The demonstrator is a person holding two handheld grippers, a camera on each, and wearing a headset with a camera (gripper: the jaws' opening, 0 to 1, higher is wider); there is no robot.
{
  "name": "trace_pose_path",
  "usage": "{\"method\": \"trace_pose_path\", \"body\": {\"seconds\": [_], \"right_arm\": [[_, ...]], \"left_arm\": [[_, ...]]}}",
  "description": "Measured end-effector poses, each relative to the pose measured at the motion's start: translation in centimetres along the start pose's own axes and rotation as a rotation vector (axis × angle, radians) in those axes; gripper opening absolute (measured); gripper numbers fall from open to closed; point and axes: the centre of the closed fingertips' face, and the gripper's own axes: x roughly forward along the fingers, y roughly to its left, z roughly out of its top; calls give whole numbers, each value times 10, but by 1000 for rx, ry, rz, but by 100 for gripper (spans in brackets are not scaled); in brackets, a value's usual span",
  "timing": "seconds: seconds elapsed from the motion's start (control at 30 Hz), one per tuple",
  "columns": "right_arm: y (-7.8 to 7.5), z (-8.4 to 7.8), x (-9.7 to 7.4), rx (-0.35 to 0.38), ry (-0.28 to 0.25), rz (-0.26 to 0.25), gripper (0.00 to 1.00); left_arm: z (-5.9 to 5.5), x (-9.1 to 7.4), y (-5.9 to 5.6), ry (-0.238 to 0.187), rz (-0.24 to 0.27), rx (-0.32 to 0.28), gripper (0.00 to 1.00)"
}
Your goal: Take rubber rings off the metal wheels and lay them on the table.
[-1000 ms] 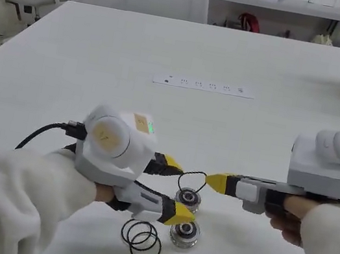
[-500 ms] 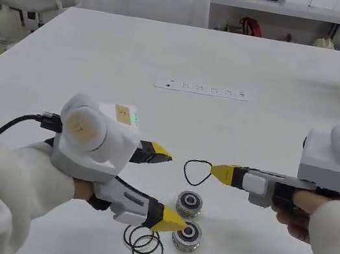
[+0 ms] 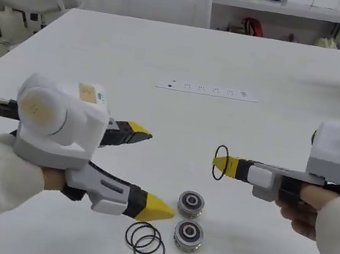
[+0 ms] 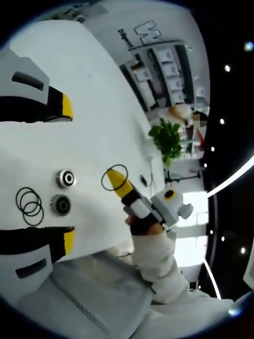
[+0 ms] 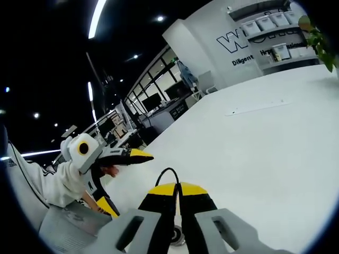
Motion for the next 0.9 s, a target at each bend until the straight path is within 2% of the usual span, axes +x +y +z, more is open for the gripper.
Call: {"method": "trace_pose_path", "body": {"seconds": [0.17,0.4,0.47,0.53,0.57,0.6,0.67,0.77,0.9], "right_arm": [[1,1,-1,-6,-1,3,0],[7,0,1,-17,6,16,0],[9,0,2,-19,8,23,0],[11,-1,3,-17,10,31,0],[12,-1,3,-16,10,33,0],[14,-1,4,-13,11,39,0],[17,-4,6,-8,18,51,0],[23,-10,10,-14,40,66,0],[34,-18,14,-41,72,89,0]], "left_arm": [[3,-7,2,-9,17,-6,88],[-5,-20,1,18,34,-7,90],[-10,-30,-5,5,55,-25,90],[-18,-39,-15,-10,49,-65,90],[-24,-46,-21,-12,41,-106,90],[-26,-50,-23,-15,42,-116,91],[-29,-58,-22,-14,63,-111,91],[-29,-62,-13,-3,109,-97,92],[-26,-60,-13,-10,113,-92,94]]}}
